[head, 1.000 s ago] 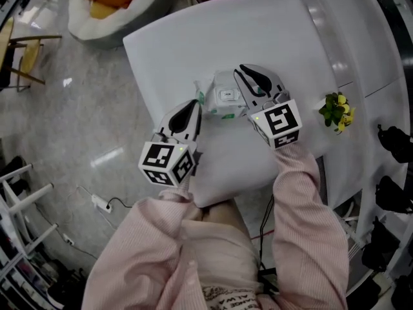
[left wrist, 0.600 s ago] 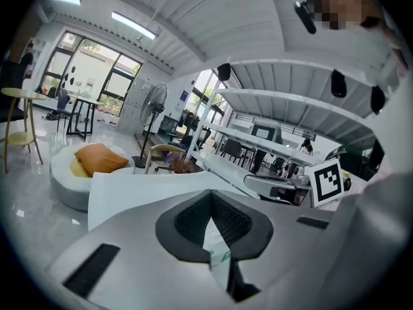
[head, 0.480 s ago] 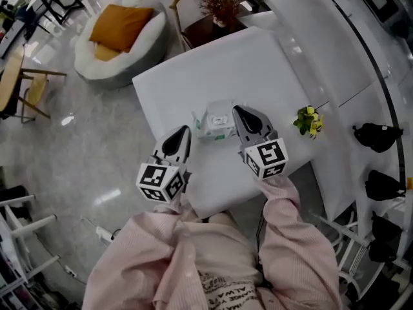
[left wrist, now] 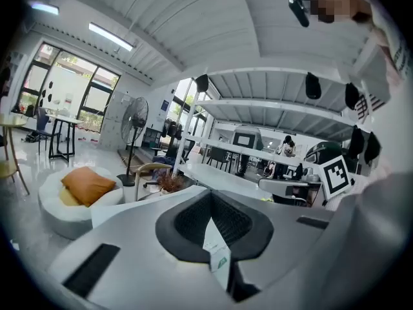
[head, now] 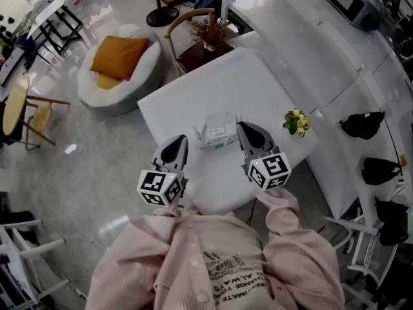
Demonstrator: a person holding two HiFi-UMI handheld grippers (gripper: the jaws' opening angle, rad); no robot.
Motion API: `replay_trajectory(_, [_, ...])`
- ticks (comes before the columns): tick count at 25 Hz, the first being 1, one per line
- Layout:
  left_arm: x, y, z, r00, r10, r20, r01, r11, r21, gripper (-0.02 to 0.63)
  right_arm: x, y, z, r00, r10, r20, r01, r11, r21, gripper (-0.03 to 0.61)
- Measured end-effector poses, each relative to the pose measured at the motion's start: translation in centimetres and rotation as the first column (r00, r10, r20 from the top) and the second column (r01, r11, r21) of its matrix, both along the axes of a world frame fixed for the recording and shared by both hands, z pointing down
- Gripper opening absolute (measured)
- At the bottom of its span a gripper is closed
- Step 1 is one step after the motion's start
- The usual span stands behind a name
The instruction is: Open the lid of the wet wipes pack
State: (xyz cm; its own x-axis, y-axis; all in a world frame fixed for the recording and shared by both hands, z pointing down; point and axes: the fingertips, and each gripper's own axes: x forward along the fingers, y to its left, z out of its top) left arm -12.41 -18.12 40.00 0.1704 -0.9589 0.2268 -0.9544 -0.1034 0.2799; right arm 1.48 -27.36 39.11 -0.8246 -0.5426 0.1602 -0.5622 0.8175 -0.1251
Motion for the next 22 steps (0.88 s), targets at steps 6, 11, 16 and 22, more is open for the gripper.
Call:
replay_trajectory(6, [-0.1, 0.5, -1.8, 1.000, 0.014, 0.018, -0.015, 0.999, 0.038, 0.000, 1.7, 0.9, -2.2, 0.997, 0.053, 0.058, -0.053, 0.999, 0.001, 0.000])
replay_trajectory(11, [-0.4, 0.6, -3.3, 1.000, 0.004, 0.024, -0.006, 0.997, 0.073, 0.000, 3.2, 1.4, -3.8, 0.992, 0.088, 0.094, -0.090, 0.996, 0.016, 0.000])
replay_trajectory(16, [-0.9, 0.7, -4.5, 0.999, -0.012, 0.030, 0.009, 0.995, 0.099, 0.000, 4.3, 1.6, -5.3, 0.987, 0.102, 0.126, -0.108, 0.994, 0.034, 0.000])
replay_trajectory(22, [-1.4, 0.8, -5.0, 0.999, -0.032, 0.026, 0.029, 0.994, 0.110, 0.000, 5.5, 1.3, -6.2, 0.979, 0.129, 0.157, -0.136, 0.990, 0.031, 0.000])
